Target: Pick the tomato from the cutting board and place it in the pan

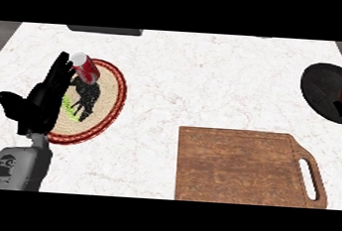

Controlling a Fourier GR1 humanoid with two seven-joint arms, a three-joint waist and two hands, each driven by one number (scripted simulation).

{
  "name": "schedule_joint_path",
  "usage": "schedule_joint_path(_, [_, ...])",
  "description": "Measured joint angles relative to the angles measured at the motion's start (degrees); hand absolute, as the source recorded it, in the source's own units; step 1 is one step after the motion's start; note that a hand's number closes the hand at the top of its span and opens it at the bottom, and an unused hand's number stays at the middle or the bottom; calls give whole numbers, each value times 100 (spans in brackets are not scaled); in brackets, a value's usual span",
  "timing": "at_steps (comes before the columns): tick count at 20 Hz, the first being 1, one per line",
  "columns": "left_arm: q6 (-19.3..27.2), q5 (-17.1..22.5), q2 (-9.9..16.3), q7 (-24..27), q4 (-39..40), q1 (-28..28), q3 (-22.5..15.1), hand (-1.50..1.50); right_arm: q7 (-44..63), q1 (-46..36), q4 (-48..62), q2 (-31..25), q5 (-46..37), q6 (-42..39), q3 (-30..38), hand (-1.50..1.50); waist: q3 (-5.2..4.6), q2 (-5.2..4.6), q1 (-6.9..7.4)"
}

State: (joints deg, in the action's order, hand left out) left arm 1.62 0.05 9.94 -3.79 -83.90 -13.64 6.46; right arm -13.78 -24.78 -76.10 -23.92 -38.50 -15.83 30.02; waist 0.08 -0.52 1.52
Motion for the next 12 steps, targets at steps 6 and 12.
schedule_joint_path(6, [-6, -49, -48, -35, 39, -159, -97, 0, -822, -682, 2032, -671, -666, 1255, 111, 150, 13, -70, 151])
schedule_joint_path(12, [-9, -64, -93, 42, 145, -308, -129, 0, -1497, -1208, 3715, -1028, -886, 2136, 287, 150, 28, -138, 270])
